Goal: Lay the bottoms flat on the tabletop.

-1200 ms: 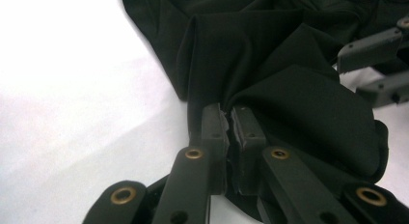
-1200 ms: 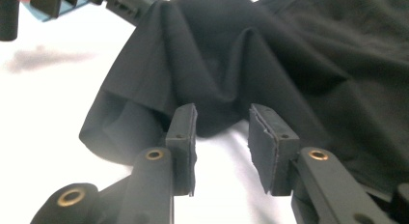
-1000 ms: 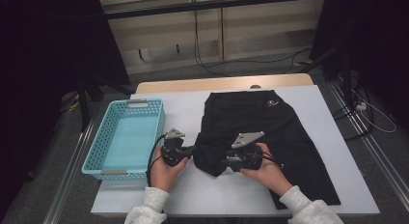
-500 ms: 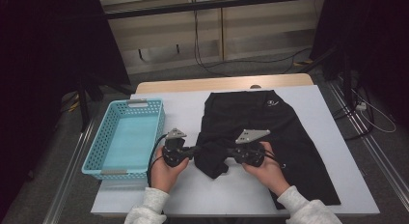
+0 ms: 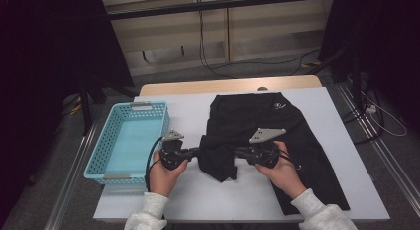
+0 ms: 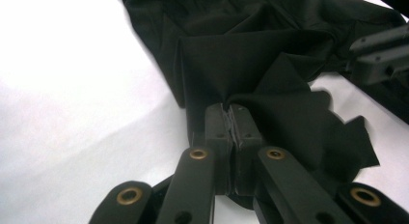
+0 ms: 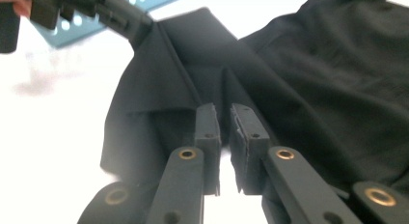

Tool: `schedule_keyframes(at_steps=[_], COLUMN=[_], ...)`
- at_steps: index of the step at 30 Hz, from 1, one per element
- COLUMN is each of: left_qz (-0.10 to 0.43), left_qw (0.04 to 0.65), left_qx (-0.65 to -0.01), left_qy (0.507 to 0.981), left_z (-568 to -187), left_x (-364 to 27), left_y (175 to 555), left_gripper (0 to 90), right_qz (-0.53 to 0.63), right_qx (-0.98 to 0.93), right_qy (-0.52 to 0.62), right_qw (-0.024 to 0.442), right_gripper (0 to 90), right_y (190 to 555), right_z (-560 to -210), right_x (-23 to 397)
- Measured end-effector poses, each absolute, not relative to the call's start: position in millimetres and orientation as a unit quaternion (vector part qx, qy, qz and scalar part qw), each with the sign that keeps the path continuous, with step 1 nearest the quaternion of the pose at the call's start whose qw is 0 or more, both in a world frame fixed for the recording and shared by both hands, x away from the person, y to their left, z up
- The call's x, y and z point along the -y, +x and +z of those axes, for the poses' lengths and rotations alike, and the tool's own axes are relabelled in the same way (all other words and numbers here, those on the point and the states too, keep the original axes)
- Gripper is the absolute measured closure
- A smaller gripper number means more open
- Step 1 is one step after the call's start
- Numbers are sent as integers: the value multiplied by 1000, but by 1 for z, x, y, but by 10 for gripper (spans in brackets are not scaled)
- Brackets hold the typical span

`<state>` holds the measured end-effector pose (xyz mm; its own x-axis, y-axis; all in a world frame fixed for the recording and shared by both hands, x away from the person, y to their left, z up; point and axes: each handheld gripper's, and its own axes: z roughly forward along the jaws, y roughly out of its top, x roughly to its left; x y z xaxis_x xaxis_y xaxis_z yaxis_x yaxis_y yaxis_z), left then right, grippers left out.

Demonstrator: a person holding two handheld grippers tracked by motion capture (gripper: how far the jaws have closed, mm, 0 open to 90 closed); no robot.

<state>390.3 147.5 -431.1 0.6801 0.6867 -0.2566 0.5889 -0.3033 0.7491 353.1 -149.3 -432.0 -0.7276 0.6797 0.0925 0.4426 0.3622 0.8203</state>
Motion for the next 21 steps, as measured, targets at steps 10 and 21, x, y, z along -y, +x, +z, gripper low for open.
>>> schedule_keyframes(at_steps=[10, 21], left_qz=[49, 40], left_qw=[437, 443], left_qx=[-393, -385], left_qy=[807, 809], left_z=[-436, -436], left_x=[-144, -139], left_y=[390, 389], left_gripper=[845, 813], right_qz=[396, 390], right_qx=[-856, -870], right_qy=[319, 289], right_qw=[90, 85], right_gripper=[658, 628], right_y=[348, 341], right_z=[-457, -462], right_x=[126, 111])
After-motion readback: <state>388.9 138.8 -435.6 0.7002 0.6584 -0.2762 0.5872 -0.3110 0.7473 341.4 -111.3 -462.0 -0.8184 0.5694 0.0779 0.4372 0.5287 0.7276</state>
